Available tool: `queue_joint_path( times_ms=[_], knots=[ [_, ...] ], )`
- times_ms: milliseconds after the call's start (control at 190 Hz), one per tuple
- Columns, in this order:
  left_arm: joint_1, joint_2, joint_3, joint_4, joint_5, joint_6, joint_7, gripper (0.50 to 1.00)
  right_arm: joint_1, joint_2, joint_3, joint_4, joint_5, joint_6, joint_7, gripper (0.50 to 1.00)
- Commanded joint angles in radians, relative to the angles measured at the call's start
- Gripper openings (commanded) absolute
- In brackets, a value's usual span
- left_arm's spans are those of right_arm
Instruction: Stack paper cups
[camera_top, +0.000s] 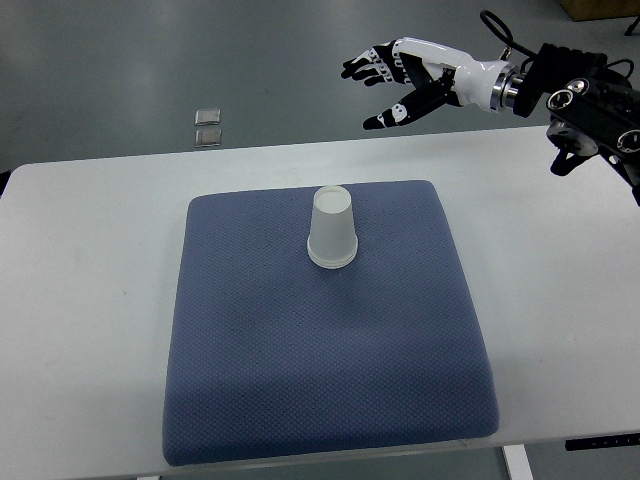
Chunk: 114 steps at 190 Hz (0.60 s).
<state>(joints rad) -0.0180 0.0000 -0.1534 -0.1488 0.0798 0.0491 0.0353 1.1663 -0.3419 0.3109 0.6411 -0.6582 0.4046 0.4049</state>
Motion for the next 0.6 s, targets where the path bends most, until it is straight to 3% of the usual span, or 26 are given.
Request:
queue_joint_path(
  times_ms=[0, 211, 595],
  knots=[
    [0.000, 0.000, 0.000, 0.000, 0.000, 0.000, 0.000, 1.000, -0.051, 0.012, 0.060, -0.018, 0.104, -0.026, 0.000, 0.909],
    [0.001, 0.000, 0.000, 0.000, 0.000, 0.000, 0.000, 1.000, -0.177, 0.043, 0.177, -0.040, 0.431, -0.139, -0.001, 0.911],
    [0.010, 0.000, 0.000, -0.005, 0.001, -0.002, 0.008, 1.000, -0.269, 0.116, 0.195, -0.078, 0.769, -0.191, 0.000, 0.911]
  ],
)
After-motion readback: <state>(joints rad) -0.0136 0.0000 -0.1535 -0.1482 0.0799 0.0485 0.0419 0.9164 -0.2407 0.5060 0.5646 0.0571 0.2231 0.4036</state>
